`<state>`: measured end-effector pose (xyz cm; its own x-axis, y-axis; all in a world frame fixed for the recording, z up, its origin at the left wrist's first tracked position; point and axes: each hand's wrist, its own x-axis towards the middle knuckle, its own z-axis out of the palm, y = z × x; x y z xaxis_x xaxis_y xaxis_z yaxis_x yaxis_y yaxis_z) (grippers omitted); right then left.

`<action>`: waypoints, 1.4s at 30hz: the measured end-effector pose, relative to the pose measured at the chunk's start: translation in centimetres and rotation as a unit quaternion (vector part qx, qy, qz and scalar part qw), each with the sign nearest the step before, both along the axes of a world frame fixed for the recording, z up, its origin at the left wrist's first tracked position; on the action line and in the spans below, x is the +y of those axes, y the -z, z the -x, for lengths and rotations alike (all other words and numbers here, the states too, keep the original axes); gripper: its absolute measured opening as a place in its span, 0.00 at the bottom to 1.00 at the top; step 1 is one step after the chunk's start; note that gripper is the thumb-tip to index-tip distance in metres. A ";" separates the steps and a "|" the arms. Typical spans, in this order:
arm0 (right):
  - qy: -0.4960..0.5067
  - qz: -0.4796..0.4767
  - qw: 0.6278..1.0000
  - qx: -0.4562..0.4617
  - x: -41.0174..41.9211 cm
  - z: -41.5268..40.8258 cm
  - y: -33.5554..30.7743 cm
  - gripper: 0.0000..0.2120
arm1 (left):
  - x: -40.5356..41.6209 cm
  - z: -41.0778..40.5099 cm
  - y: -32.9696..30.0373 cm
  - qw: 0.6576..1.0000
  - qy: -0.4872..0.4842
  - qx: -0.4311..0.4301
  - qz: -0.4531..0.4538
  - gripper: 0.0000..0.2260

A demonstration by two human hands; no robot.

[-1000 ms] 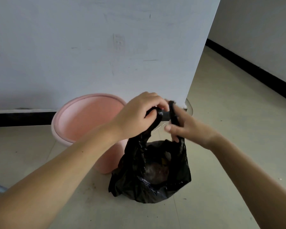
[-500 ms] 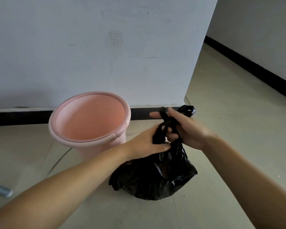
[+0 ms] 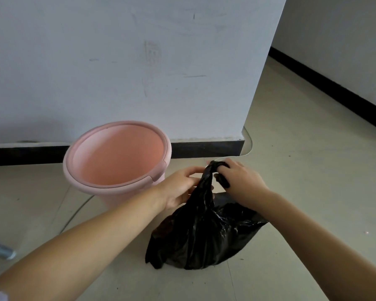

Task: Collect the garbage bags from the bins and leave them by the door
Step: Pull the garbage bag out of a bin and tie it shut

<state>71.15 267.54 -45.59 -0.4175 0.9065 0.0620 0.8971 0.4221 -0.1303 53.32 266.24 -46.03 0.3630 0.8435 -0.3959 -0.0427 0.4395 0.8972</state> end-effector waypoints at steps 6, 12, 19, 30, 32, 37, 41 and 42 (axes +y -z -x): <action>-0.075 0.070 0.992 -0.073 -0.3 0.6 0.6 0.30 | 0.1 0.1 1.3 0.973 -0.013 0.151 -0.172 0.09; -0.020 0.277 0.909 0.312 -0.1 0.1 -2.1 0.12 | 0.4 -0.3 0.5 0.905 -0.079 0.276 -0.314 0.12; 0.139 0.389 0.670 0.617 1.7 -5.3 0.8 0.18 | -0.4 3.3 4.3 0.942 -0.061 0.327 -0.043 0.16; 0.324 0.491 0.662 0.465 -1.9 -13.7 11.3 0.14 | -4.1 11.1 10.5 0.785 0.093 0.598 0.132 0.12; 0.331 0.500 0.642 0.478 -2.4 -14.0 11.7 0.14 | -4.2 11.7 11.0 0.775 0.092 0.613 0.122 0.11; 0.350 0.455 0.636 0.516 -1.8 -13.9 11.6 0.11 | -4.0 12.9 11.1 0.755 0.084 0.650 0.014 0.09; 0.330 0.384 0.560 0.656 0.8 -11.4 8.7 0.16 | -3.4 12.1 11.0 0.816 0.106 0.567 -0.040 0.05; 0.306 0.376 0.533 0.693 1.5 -10.2 7.5 0.16 | -3.6 11.1 10.7 0.823 0.136 0.549 -0.062 0.06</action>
<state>81.30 269.07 -53.11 -0.0545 0.8326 -0.5512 -0.3427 -0.5341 -0.7729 42.24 262.62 -56.68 0.0259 0.8486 -0.5284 0.9076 0.2017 0.3683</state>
